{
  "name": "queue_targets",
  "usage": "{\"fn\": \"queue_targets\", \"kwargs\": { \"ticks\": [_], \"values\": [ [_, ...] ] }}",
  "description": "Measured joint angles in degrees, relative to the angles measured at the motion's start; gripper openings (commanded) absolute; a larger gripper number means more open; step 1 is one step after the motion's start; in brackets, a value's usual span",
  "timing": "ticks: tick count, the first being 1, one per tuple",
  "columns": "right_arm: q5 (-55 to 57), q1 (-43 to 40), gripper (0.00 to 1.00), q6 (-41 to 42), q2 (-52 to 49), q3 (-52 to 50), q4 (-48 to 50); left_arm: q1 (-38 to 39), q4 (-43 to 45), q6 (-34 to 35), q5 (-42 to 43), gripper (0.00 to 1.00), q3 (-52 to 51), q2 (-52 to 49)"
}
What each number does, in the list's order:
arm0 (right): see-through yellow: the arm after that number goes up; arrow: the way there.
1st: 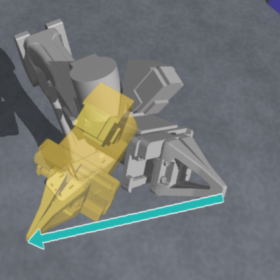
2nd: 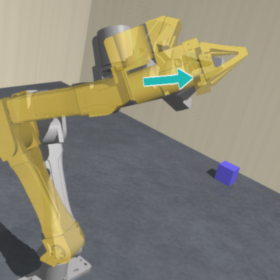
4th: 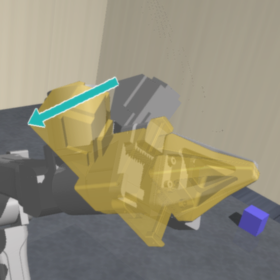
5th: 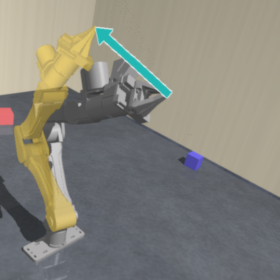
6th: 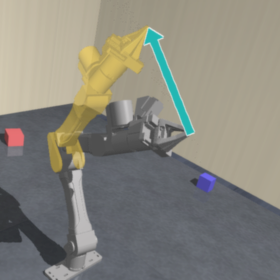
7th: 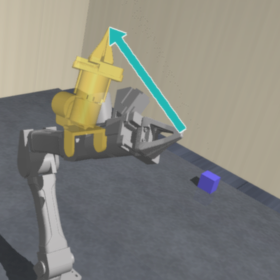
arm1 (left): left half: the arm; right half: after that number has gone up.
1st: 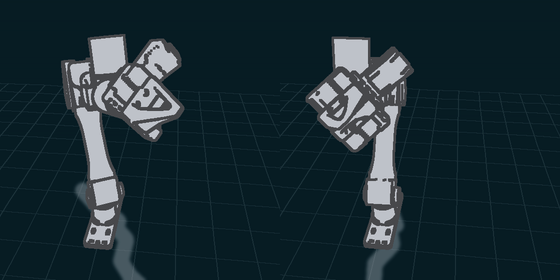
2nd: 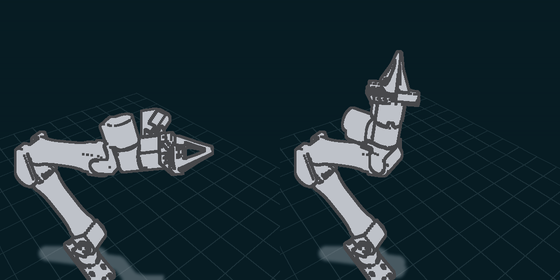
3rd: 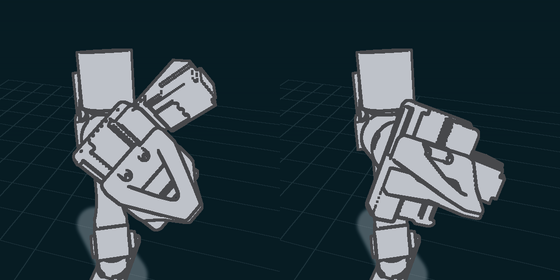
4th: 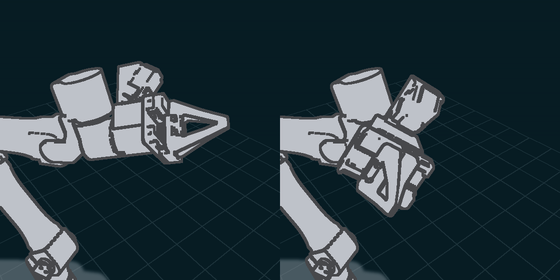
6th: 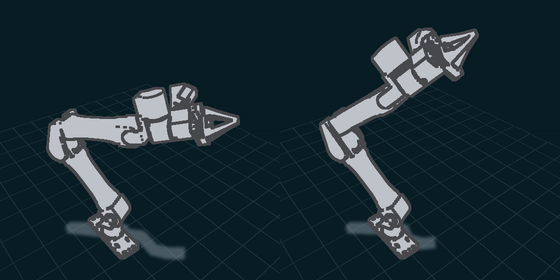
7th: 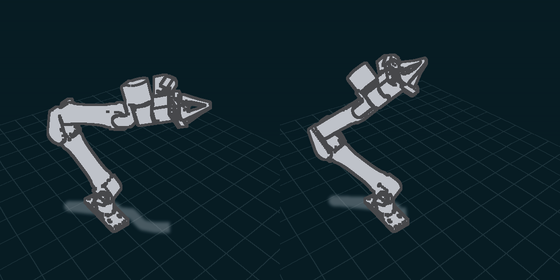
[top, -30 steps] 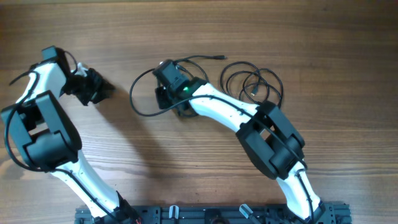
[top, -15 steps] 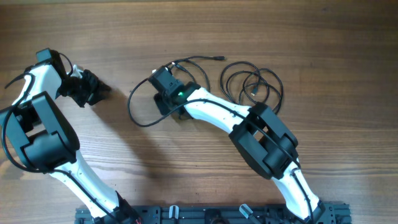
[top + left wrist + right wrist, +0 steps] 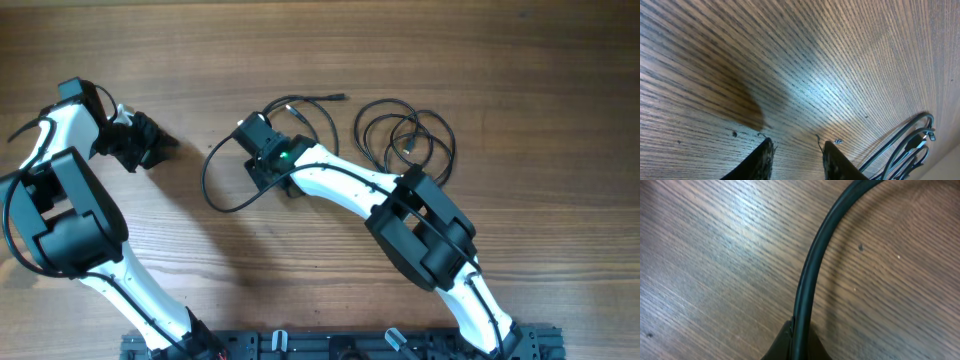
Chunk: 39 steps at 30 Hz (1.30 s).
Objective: Untangle cables
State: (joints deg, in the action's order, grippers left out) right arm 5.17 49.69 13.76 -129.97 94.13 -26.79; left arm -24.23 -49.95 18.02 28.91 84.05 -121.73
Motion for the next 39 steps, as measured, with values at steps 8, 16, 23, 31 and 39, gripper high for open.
{"fn": "queue_targets", "kwargs": {
  "ticks": [8, 16, 23, 31, 39],
  "values": [
    [-2.80, -2.34, 0.04, 0.48, 12.00, -0.26, -1.51, 0.92, -0.55, 0.35, -0.17, 0.24, 0.00, 0.00],
    [-11.08, -14.43, 0.04, 4.94, 33.11, -0.22, -1.25, 5.81, -0.63, 0.35, -0.20, 0.24, 0.00, 0.00],
    [-13.09, -31.12, 0.04, 6.88, 39.06, -0.22, -1.86, 11.58, -0.55, 0.35, -0.22, 0.25, 0.00, 0.00],
    [-11.78, -49.94, 0.04, 6.88, 38.91, -0.22, -8.87, 19.41, 1.79, 0.35, -0.20, 0.18, 0.00, 0.00],
    [-4.13, -63.73, 0.04, 6.08, 34.16, -0.22, -14.38, 26.12, 6.51, -0.90, -0.24, 0.12, -0.02, 0.04]
  ]
}}
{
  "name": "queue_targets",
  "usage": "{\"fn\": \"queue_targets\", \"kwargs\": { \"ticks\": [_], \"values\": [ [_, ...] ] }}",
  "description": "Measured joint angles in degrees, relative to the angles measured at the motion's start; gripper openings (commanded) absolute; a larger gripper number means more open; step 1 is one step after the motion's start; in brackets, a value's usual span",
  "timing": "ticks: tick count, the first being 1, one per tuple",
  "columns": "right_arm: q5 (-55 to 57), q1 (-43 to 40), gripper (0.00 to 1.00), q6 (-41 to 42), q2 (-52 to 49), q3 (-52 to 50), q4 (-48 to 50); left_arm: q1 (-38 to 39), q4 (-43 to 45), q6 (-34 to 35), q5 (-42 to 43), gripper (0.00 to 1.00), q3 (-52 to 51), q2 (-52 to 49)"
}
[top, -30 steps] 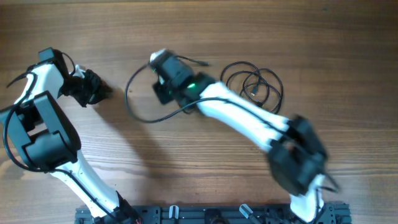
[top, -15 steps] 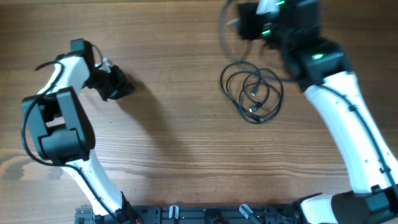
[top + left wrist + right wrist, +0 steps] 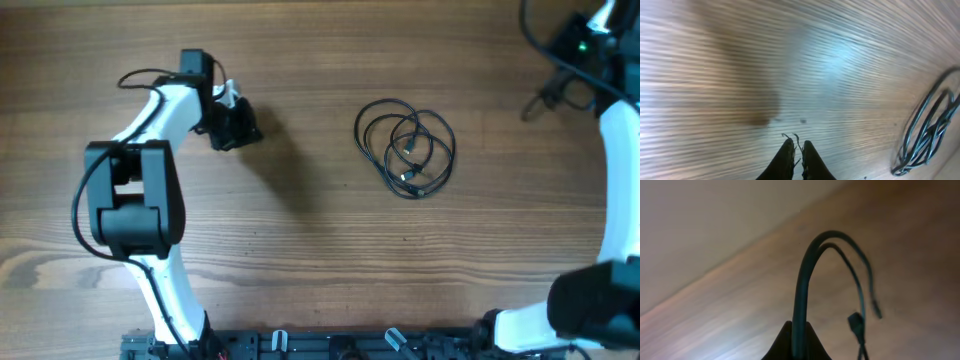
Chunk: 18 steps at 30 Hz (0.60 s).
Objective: Untangle cables
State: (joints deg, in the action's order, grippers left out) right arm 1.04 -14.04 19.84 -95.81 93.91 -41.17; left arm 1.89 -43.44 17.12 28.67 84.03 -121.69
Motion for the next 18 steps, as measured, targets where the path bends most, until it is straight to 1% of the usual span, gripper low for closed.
{"fn": "queue_targets", "kwargs": {
  "ticks": [4, 8, 13, 16, 18],
  "values": [
    [4.94, -3.04, 0.04, -0.20, -4.02, 0.00, -2.36, 1.92, 0.46, -0.55, -2.86, 0.14, 0.02, 1.62],
    [13.68, -4.07, 0.04, 0.57, -6.93, 0.00, -3.10, 2.91, 0.50, -0.74, -5.99, 0.14, 0.04, 7.34],
    [24.20, -4.07, 0.04, 1.33, -8.35, 0.00, 0.72, 4.68, 0.68, -0.92, -7.78, 0.15, 0.76, 15.74],
    [26.82, -4.07, 0.04, 1.25, -9.70, 0.00, 1.44, 6.84, 0.85, -0.94, -7.89, 0.15, 1.22, 18.01],
    [28.85, -4.07, 0.04, 1.09, -12.33, 0.00, 2.03, 8.63, 0.79, -0.94, -7.89, 0.15, 1.22, 18.34]
  ]
}}
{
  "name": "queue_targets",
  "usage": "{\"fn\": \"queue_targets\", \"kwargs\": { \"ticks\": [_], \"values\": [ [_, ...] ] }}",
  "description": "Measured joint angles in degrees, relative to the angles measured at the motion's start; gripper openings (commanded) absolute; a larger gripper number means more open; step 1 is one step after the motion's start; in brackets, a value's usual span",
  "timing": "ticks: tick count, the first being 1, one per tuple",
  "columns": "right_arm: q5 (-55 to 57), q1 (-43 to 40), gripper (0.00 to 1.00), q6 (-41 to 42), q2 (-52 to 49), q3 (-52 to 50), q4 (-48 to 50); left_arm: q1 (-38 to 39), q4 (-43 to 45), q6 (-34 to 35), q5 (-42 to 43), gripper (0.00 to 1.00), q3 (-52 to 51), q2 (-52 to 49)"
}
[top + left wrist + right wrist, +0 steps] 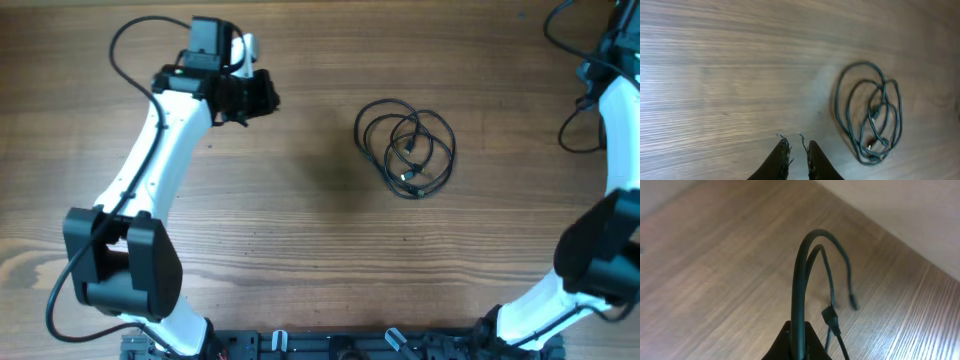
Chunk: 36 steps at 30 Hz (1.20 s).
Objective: Untangle cables
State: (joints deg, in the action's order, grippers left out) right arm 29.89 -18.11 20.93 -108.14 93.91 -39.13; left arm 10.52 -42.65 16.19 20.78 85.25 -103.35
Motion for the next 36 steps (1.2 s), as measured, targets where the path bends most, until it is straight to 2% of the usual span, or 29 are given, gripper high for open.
{"fn": "queue_targets", "kwargs": {
  "ticks": [6, 7, 8, 9, 11, 14, 17, 23, 30, 36],
  "values": [
    [1.31, 0.00, 0.04, 0.00, -8.35, 0.00, 6.60, 4.85, -0.46, 0.00, -2.64, 0.18, 0.00, -0.02],
    [1.29, 0.00, 0.10, 0.00, -9.62, 0.00, 8.35, 5.62, -0.44, -0.02, -3.56, 0.20, 0.00, -0.02],
    [1.25, 0.00, 0.24, 0.00, -10.80, 0.00, 9.99, 6.25, -0.42, -0.02, -4.35, 0.22, 0.00, -0.02],
    [1.20, 0.00, 0.44, -0.20, -11.50, 0.00, 11.13, 6.69, -0.39, -0.02, -4.79, 0.22, 0.00, -0.02],
    [0.74, 0.00, 0.68, -0.15, -12.70, -0.02, 13.38, 7.32, -0.39, -0.04, -5.57, 0.22, 0.00, -0.02],
    [-0.63, 0.00, 0.88, -1.18, -13.16, -0.02, 14.53, 7.52, -0.37, -0.07, -6.40, 0.23, 0.00, -0.02],
    [-2.05, 0.00, 1.00, -1.92, -13.16, 0.00, 12.70, 7.50, -0.33, -0.20, -6.69, 0.24, 0.00, -0.02],
    [-8.79, -0.90, 1.00, -2.40, -13.16, 0.00, 7.26, 7.50, -0.09, -0.22, -7.26, 0.25, 0.00, -0.02],
    [-21.24, -3.08, 1.00, -3.21, -12.61, 0.00, 3.67, 7.50, 0.42, -0.48, -7.45, 0.41, 0.00, -0.02],
    [-34.10, -2.93, 1.00, -4.76, -4.22, 0.00, -2.12, 7.78, 1.81, -0.44, -7.48, 0.43, 0.00, -0.02]
  ]
}}
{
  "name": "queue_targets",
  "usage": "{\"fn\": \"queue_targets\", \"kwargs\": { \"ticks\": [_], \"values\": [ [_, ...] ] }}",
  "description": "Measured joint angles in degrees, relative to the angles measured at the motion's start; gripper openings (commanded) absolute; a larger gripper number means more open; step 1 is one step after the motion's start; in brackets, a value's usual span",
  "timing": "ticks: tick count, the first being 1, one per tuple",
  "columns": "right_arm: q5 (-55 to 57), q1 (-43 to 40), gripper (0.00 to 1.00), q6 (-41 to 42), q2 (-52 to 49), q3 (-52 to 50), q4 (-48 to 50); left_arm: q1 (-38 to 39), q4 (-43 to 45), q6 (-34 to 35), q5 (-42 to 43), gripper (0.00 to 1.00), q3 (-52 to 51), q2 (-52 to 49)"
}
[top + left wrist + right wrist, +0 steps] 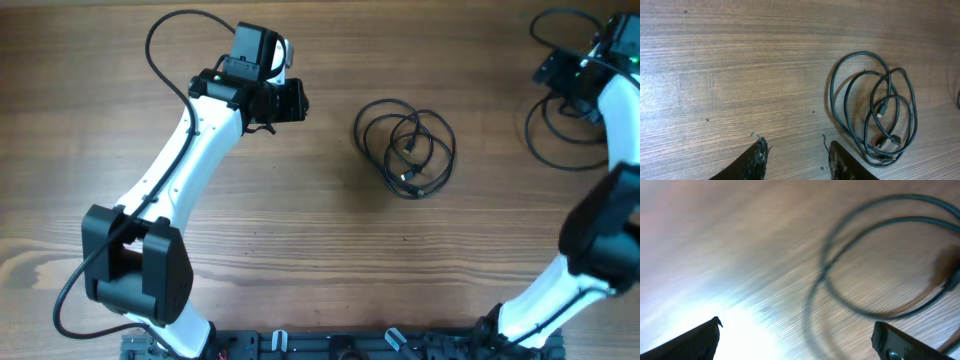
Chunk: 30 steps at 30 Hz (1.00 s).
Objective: Untangle cables
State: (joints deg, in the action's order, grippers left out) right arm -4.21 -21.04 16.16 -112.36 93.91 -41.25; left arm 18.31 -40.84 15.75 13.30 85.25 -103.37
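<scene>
A black cable lies coiled in overlapping loops at the table's middle; the left wrist view shows the coil to the right of and ahead of my fingers. My left gripper hangs open to the coil's left, holding nothing. A second black cable lies in a loose loop at the far right edge. My right gripper stands wide open over it, and that cable looks blurred below the fingers.
Bare wood-grain tabletop surrounds the two cables. The arms' base rail runs along the front edge. The right cable lies close to the table's right edge.
My right gripper was shut on the second cable and held it up; now it is open and the cable lies on the table. My left gripper has opened and moved right, closer to the coil.
First my right gripper was shut on a cable left of the coil, with the left gripper open at the far left. Then the right gripper held that cable at the far right corner while the left, now shut, stood nearer the middle. Now the cable lies apart at the right.
</scene>
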Motion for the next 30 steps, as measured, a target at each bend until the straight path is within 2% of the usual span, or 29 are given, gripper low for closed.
{"fn": "queue_targets", "kwargs": {
  "ticks": [5, 9, 14, 22, 27, 30],
  "values": [
    [-12.96, 0.22, 1.00, -0.92, 9.77, 0.07, -5.11, 2.01, 1.05, 0.02, -0.02, 0.46, 0.00, 0.00],
    [-18.97, 1.62, 0.99, -2.69, 11.21, 0.33, -9.49, 4.55, 2.01, 0.02, -0.04, 0.47, 0.00, -0.17],
    [-21.75, 3.54, 0.99, -4.15, 11.10, -0.11, -12.24, 8.63, 5.70, 0.20, 0.02, 0.53, 0.00, -2.43],
    [-22.62, 3.72, 0.99, -4.37, 11.10, -0.11, -13.16, 14.21, 16.24, 7.10, 0.00, 0.67, 0.00, -10.45],
    [-22.77, 3.72, 1.00, -4.55, 11.10, -0.13, -14.34, 17.68, 22.03, 10.14, 0.00, 0.68, 0.00, -14.12],
    [-22.77, 3.72, 0.99, -4.55, 11.10, -0.13, -15.10, 20.90, 24.96, 10.97, 0.00, 0.64, 0.00, -16.46]
  ]
}}
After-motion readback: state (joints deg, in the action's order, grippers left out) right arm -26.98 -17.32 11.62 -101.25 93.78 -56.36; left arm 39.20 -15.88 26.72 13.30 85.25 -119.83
